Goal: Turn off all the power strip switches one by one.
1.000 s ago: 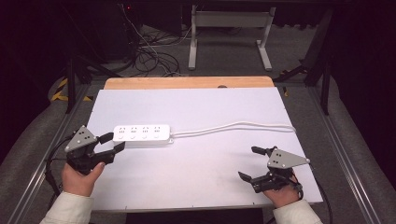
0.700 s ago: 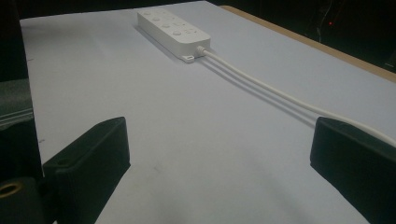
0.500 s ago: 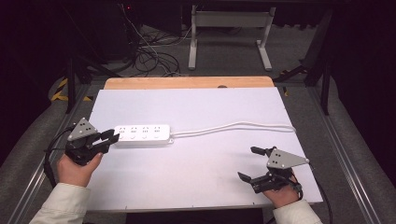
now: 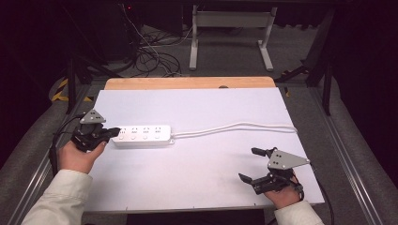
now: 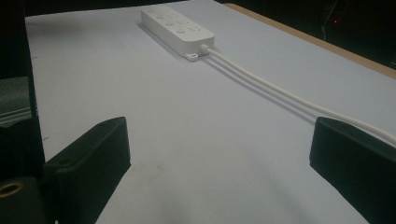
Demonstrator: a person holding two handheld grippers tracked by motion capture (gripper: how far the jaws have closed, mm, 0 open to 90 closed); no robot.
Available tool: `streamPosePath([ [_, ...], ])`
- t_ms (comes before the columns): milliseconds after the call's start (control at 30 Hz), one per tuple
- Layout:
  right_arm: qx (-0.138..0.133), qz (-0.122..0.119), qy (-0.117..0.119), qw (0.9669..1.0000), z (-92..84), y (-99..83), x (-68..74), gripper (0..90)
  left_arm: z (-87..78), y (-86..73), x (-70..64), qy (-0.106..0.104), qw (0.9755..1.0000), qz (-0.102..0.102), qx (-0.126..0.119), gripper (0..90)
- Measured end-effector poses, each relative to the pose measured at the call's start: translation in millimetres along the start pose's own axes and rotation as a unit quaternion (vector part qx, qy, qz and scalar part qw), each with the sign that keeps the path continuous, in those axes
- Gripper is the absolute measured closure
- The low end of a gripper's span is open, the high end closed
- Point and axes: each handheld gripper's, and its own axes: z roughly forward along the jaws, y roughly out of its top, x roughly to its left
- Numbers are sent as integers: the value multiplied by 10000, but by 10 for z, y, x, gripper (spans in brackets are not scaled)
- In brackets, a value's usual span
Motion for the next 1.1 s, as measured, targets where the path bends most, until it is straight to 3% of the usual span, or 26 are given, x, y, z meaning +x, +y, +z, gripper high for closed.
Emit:
streamPosePath([
  [200, 5, -2, 23, 10000, 2, 1, 3, 55, 129, 19, 126, 30, 9993, -289, 241, 900],
  [467, 8, -13, 37, 10000, 7, -2, -2, 56, 326, 14, 253, 19, 9975, -446, 539, 900],
  [600, 12, -5, 54, 10000, 11, -1, -2, 56, 447, 19, 311, -94, 9950, -556, 825, 900],
  [700, 17, -3, 61, 10000, 13, -2, -2, 56, 481, 17, 335, -117, 9941, -605, 894, 900],
  [767, 17, -2, 62, 10000, 13, -2, -3, 56, 529, 13, 361, -204, 9920, -703, 1031, 900],
  [1000, 35, -6, 73, 10000, 19, -3, -3, 56, 605, 18, 377, -138, 9898, -703, 1231, 900],
  [1100, 38, -5, 75, 10000, 21, -3, -4, 56, 640, 30, 367, -32, 9892, -558, 1356, 900],
])
